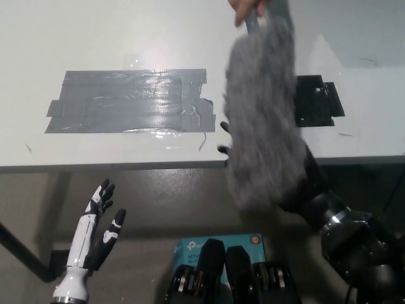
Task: A grey duster is kept infront of the robot in the middle of the table and the robot extends its right arm to grab the duster, picks it up and hands it to a person
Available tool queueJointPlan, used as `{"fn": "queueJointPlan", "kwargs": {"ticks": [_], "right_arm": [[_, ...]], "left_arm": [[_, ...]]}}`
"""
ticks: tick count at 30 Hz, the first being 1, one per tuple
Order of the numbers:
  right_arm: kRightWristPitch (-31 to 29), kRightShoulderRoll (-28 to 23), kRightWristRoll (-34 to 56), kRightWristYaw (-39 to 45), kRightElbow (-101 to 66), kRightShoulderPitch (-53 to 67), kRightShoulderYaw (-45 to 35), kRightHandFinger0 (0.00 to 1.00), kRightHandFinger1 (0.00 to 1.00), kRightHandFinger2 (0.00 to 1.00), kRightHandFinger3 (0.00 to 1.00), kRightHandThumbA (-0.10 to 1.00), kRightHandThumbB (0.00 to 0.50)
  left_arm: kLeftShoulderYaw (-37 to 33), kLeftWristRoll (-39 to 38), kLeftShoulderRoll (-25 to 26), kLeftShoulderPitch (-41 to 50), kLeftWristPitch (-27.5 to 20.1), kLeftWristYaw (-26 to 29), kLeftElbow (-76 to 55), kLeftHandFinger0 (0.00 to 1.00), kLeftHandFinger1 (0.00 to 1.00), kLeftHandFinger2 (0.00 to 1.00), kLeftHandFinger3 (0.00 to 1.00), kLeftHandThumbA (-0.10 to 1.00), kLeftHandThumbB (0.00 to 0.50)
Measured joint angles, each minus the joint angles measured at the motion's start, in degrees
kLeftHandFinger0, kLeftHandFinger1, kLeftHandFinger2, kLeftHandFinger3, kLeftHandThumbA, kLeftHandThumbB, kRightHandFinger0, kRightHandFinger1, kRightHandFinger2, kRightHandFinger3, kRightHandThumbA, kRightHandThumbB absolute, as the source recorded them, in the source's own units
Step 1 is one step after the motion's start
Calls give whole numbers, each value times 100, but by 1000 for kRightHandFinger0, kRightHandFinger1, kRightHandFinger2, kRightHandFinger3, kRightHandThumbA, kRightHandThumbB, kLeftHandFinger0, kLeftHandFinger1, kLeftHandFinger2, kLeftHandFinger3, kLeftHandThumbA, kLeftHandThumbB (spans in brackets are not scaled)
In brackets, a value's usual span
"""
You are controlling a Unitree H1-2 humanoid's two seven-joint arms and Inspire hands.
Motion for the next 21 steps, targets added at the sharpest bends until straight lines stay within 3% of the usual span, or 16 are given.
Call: {"fn": "queueJointPlan", "kwargs": {"ticks": [2,9,13,19,20,21], "right_arm": [[-2,-53,-44,105,-113,-14,15,1000,1000,1000,1000,999,448],[-231,-169,-648,604,-129,122,5,1000,1000,1000,1000,1000,436],[-458,-219,-1037,808,-106,352,-44,1000,1000,1000,1000,1000,354],[-903,-317,-1685,1007,134,838,-157,1000,1000,1000,1000,1000,358],[-1021,-328,-1873,1028,205,941,-190,1000,1000,1000,1000,1000,350],[-1068,-330,-1933,1030,232,974,-198,1000,1000,1000,1000,1000,310]], "left_arm": [[0,5,12,-28,-2,-1,-8,996,1000,1000,1000,826,186],[-1,-13,12,-35,-3,-2,-12,989,1000,1000,1000,827,182],[-3,-13,12,-34,-5,-2,-11,946,1000,1000,1000,837,184],[-2,-15,11,-11,-7,0,-10,918,992,1000,1000,858,196],[-3,-18,6,-1,-8,0,-10,917,992,1000,1000,860,195],[-3,-20,4,5,-8,0,-10,910,989,1000,1000,875,201]]}}
